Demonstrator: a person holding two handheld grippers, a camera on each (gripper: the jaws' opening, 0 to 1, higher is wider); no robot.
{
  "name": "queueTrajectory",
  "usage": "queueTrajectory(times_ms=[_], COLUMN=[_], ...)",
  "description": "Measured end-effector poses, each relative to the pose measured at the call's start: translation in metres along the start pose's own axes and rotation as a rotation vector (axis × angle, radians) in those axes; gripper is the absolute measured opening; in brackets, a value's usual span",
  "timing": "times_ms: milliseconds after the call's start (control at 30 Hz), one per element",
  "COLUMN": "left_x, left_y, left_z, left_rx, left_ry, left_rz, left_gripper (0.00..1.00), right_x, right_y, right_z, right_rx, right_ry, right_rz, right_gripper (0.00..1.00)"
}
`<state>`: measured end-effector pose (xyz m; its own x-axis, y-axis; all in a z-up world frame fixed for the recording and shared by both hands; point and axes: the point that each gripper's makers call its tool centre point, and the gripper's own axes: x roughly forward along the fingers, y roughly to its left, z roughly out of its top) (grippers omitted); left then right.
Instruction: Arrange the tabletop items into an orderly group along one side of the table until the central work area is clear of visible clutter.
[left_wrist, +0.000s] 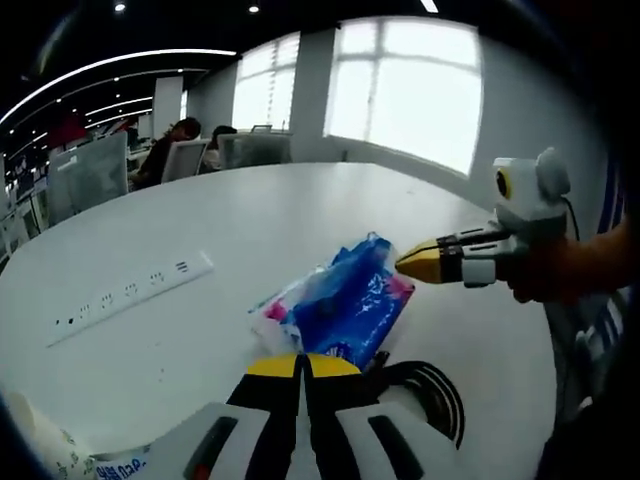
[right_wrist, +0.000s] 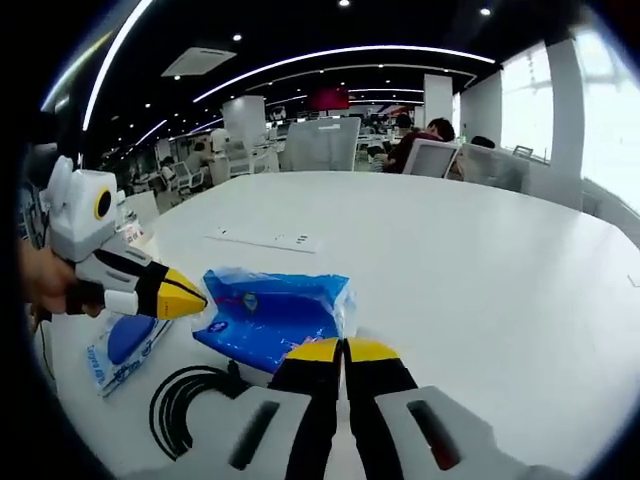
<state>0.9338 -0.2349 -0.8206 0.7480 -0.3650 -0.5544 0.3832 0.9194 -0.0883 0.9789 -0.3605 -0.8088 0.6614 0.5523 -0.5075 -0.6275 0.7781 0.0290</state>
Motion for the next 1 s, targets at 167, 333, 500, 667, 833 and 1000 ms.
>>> queueTrajectory(times_ms=[167, 333, 500, 667, 833, 1000], left_x=[0.009, 0.018, 0.027, 0.033, 0.035, 0.038], left_y=[-0.01, -0.018, -0.024, -0.026, -0.026, -0.021], left_z=[0.001, 0.004, 0.005, 0.003, 0.0, -0.008], left_rx=[-0.003, -0.001, 0.008, 0.013, 0.009, 0.017], left_ry=[0.005, 0.008, 0.017, 0.023, 0.033, 0.057], left_rz=[-0.013, -0.018, -0.023, -0.024, -0.011, 0.008], left_gripper=[0.0, 0.0, 0.0, 0.0, 0.0, 0.0], right_x=[-0.001, -0.003, -0.004, 0.001, 0.005, 0.011], right_y=[-0.015, -0.028, -0.036, -0.043, -0.044, -0.041], right_z=[-0.008, -0.015, -0.018, -0.024, -0.028, -0.034], right_rx=[0.004, 0.015, 0.037, 0.009, 0.005, 0.011], right_ry=[0.007, 0.009, 0.005, 0.018, 0.03, 0.053], right_rz=[-0.015, -0.032, -0.046, -0.048, -0.032, -0.017], right_gripper=[0.0, 0.0, 0.0, 0.0, 0.0, 0.0])
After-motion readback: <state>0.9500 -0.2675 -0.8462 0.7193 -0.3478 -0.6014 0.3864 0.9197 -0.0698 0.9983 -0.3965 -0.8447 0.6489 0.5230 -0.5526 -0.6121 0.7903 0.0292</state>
